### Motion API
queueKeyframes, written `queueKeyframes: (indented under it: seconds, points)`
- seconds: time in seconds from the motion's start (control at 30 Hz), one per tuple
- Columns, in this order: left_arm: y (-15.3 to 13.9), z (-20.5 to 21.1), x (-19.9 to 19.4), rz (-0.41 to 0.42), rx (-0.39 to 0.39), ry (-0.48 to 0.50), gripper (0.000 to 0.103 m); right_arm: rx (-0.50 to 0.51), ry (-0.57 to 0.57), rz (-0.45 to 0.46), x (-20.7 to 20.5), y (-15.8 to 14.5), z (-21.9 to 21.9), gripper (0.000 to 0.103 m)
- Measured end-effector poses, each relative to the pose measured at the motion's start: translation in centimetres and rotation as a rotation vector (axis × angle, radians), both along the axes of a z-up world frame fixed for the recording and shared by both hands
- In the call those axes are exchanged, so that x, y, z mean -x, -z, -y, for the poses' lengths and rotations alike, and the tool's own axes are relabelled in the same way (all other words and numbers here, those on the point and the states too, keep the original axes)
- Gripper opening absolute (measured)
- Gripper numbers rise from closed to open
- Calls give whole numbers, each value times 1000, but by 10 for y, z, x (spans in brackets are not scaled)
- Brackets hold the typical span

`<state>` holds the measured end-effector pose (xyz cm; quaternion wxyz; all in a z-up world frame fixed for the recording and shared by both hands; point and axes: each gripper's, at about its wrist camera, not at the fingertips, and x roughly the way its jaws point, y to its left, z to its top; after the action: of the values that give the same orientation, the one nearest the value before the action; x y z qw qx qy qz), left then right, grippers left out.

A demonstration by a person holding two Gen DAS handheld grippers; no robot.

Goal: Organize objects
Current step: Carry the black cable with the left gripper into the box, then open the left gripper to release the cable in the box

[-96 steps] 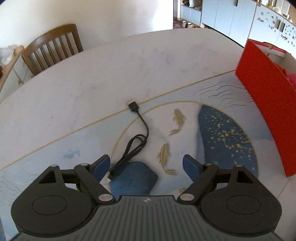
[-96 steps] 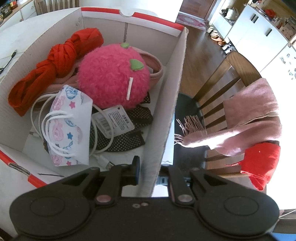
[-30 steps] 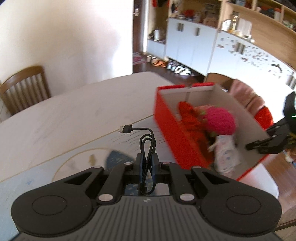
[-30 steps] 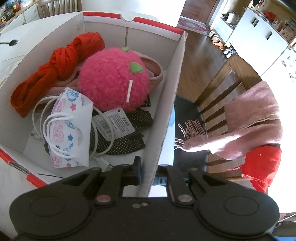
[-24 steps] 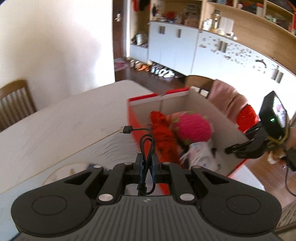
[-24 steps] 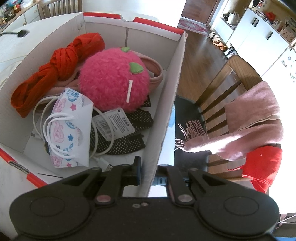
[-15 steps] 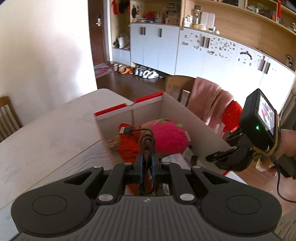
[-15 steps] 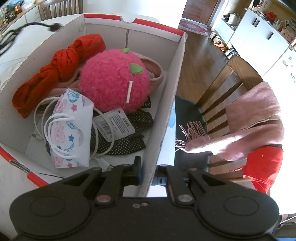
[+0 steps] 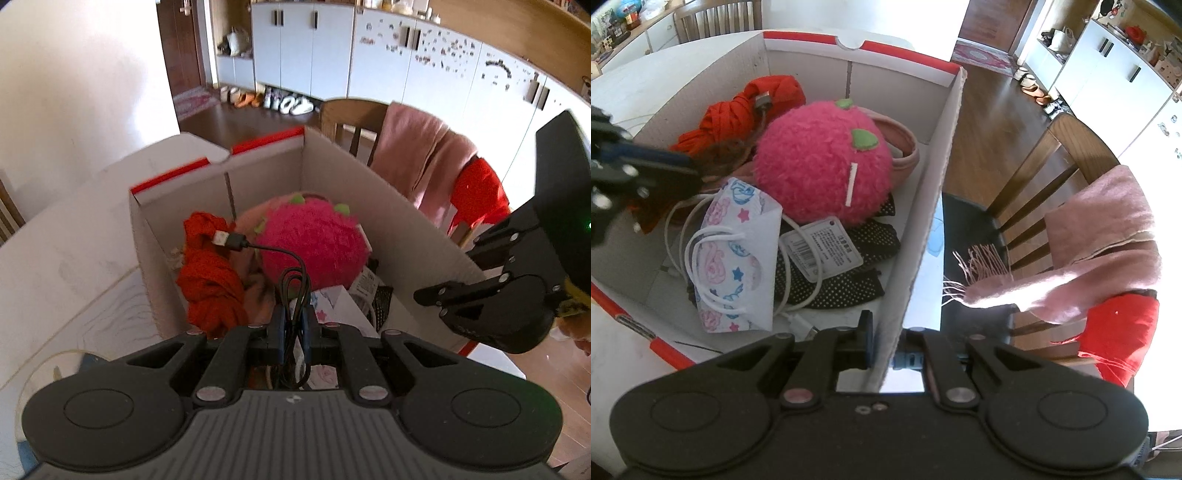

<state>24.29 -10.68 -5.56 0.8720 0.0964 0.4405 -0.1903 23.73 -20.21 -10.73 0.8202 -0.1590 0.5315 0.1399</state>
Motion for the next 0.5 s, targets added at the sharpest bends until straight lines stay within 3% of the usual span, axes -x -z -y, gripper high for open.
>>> queueKeyframes:
  seconds: [0.5]
  points:
    - [37, 3, -7, -135, -23, -23, 8, -20, -16, 1, 2, -2, 3, 8]
